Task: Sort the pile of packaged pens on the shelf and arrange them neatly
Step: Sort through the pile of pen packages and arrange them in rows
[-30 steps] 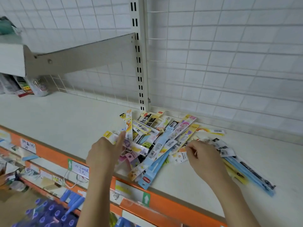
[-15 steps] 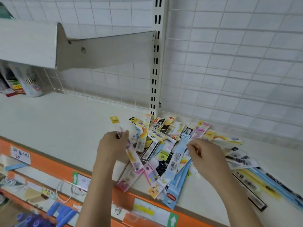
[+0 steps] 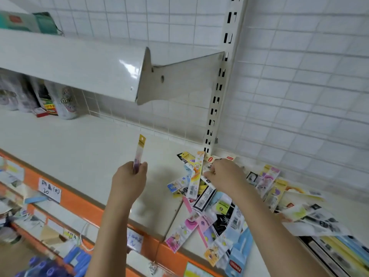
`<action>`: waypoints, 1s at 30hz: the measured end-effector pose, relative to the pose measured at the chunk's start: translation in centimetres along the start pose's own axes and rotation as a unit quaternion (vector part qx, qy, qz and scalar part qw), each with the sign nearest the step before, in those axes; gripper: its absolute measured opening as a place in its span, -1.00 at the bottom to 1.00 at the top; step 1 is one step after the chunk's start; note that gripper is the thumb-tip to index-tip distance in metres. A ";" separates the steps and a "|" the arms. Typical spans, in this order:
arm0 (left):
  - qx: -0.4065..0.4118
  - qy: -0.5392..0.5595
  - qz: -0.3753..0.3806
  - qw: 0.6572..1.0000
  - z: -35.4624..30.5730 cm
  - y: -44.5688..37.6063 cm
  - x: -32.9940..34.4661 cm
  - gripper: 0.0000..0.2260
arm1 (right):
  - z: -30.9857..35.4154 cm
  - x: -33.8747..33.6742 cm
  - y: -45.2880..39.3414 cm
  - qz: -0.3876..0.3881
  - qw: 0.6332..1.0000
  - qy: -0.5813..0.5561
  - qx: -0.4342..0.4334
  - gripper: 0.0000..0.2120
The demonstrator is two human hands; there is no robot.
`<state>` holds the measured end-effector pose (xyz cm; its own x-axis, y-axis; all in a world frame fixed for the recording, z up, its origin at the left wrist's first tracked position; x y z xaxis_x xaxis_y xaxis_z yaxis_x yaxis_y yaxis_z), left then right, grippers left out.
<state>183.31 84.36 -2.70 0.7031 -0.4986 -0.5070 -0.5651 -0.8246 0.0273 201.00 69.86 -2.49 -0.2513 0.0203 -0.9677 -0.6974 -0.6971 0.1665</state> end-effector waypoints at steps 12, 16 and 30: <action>0.054 -0.084 0.085 0.991 -3.8 -0.7 5.1 -0.65 | -5.3 -2.6 4.9 -0.053 0.991 -0.037 0.115 -0.58; 0.071 -0.149 0.140 0.976 -5.6 -1.3 8.4 -0.65 | -7.8 -2.6 6.9 -0.078 0.979 -0.091 0.163 -0.76; 0.050 -0.067 0.180 0.980 -7.3 -2.2 5.7 -0.85 | -5.9 -1.7 6.6 -0.070 0.985 -0.131 0.089 -0.64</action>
<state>191.68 81.37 0.66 0.3909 -0.7067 -0.5897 -0.8103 -0.5681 0.1437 200.78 61.00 -0.89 -0.2935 0.3076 -0.9051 -0.8385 -0.5375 0.0892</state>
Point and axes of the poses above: each hand's wrist, its own y-axis away from the middle knuckle, its own x-axis out of the palm, z = x × y, the point moved 2 cm from there along -y, towards the middle knuckle, and after that the axes turned 10 degrees about z, right-handed, at the moved point
